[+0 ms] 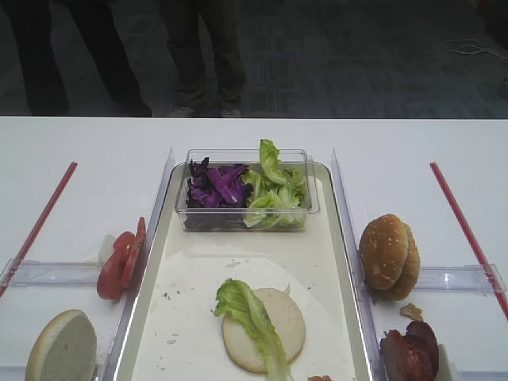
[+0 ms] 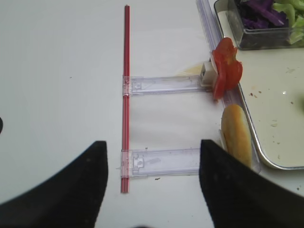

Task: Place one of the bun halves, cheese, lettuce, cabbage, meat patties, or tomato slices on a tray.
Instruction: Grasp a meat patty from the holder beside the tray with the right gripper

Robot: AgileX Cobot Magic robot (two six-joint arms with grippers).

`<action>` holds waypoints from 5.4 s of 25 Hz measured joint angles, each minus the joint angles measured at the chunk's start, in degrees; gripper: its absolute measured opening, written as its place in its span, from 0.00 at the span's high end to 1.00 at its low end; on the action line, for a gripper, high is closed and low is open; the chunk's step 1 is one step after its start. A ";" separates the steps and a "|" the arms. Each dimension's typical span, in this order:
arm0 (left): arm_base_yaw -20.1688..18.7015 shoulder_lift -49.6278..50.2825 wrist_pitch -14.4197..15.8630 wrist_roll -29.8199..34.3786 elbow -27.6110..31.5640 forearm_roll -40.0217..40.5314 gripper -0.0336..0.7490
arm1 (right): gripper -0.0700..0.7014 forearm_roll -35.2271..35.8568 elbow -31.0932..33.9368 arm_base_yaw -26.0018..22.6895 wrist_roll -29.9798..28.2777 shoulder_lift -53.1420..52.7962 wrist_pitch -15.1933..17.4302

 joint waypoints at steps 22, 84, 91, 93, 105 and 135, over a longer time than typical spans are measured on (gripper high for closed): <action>0.00 0.00 0.00 0.00 0.00 0.00 0.45 | 0.34 -1.29 -9.25 0.00 -1.52 20.75 -3.09; 0.00 0.00 0.00 0.00 0.00 0.00 0.45 | 0.49 5.51 -16.97 31.96 14.27 45.07 -15.99; 0.00 0.00 0.00 0.00 0.00 0.00 0.45 | 0.55 5.51 -16.97 31.96 14.45 47.58 -16.01; 0.00 0.00 0.00 0.00 0.00 0.00 0.45 | 0.57 5.51 -16.97 31.96 14.50 47.75 -16.01; 0.00 0.00 0.00 0.00 0.00 0.00 0.45 | 0.76 5.37 -17.01 31.96 14.81 47.85 -15.52; 0.00 0.00 0.00 0.10 0.00 0.00 0.45 | 0.76 5.69 -17.10 31.96 12.57 47.85 -14.16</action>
